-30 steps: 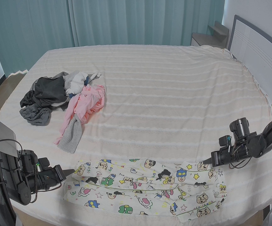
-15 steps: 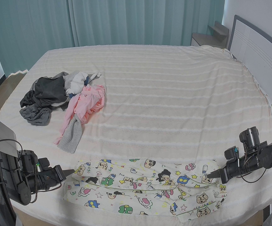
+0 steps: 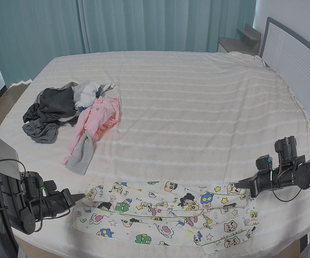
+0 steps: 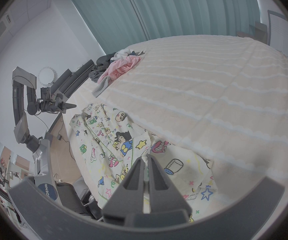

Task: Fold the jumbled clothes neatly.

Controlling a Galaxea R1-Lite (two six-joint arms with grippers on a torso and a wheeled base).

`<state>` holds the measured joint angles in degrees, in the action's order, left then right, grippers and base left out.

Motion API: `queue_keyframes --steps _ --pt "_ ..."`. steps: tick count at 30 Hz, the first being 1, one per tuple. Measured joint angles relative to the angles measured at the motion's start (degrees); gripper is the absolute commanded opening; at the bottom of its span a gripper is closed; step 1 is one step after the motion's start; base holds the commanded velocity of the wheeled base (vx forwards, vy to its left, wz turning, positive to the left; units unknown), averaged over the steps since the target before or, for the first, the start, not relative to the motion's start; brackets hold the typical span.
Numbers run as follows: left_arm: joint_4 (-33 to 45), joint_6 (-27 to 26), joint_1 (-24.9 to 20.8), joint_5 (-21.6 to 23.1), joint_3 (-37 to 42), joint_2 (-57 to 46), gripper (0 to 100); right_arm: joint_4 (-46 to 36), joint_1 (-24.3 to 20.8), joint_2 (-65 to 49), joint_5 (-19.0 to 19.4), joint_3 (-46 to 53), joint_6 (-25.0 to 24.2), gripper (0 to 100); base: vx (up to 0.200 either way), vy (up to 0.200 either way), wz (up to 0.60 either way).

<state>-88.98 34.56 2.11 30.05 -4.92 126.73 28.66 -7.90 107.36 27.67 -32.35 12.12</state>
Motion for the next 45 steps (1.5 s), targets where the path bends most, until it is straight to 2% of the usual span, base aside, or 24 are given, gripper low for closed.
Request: queue_keyframes --steps 6,11,18,19,25,28,33,38,45 --pt "0.0 0.0 0.0 0.0 0.0 0.0 0 0.4 0.4 2.9 -2.8 0.0 0.1 0 0.000 0.000 0.00" --pt "0.0 0.0 0.0 0.0 0.1 0.0 0 1.7 0.9 7.2 -6.7 -0.2 0.1 0 0.000 0.000 0.00" --pt "0.0 0.0 0.0 0.0 0.1 0.0 0 7.6 1.1 11.4 -7.9 -0.6 0.1 0 0.000 0.000 0.00" --pt "0.0 0.0 0.0 0.0 0.1 0.0 0 8.7 1.1 11.9 -8.2 -0.7 0.0 100 0.000 0.000 0.00" --pt "0.0 -0.4 0.0 0.0 0.1 0.0 0 9.8 1.5 12.6 -10.6 -0.4 -0.2 100 0.000 0.000 0.00" --pt "0.0 -2.4 -0.2 -0.2 0.1 0.0 0 12.2 2.5 12.0 -10.8 0.3 -1.0 100 0.000 0.000 0.00" --pt "0.0 -5.7 -1.1 -1.1 0.5 0.0 0 18.1 5.2 8.2 -11.0 2.8 -6.0 100 0.000 0.000 0.00" --pt "0.0 -9.3 -2.6 -5.7 0.6 0.0 0 21.5 7.5 1.5 -12.5 6.4 -10.4 100 0.000 0.000 0.00" --pt "0.0 -10.0 -6.1 -9.2 -0.3 0.0 0 23.0 9.6 -11.6 -15.0 12.7 -15.0 100 0.000 0.000 0.00"
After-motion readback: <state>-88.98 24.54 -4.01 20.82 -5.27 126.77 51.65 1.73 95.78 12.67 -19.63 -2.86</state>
